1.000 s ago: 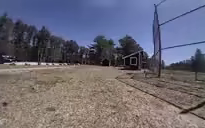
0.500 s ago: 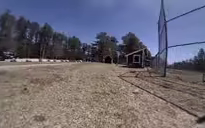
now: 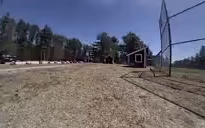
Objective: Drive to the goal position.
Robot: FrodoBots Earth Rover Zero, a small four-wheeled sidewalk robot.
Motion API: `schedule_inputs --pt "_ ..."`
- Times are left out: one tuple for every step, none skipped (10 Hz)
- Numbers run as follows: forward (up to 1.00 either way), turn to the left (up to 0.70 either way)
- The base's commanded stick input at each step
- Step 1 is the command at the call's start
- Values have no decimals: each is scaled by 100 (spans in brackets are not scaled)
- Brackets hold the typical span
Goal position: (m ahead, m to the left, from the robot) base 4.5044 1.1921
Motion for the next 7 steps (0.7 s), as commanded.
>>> schedule_inputs --pt "70 0" --pt "70 0" --pt "70 0" --pt "70 0" --pt "70 35" --pt "70 35" --pt "70 35"
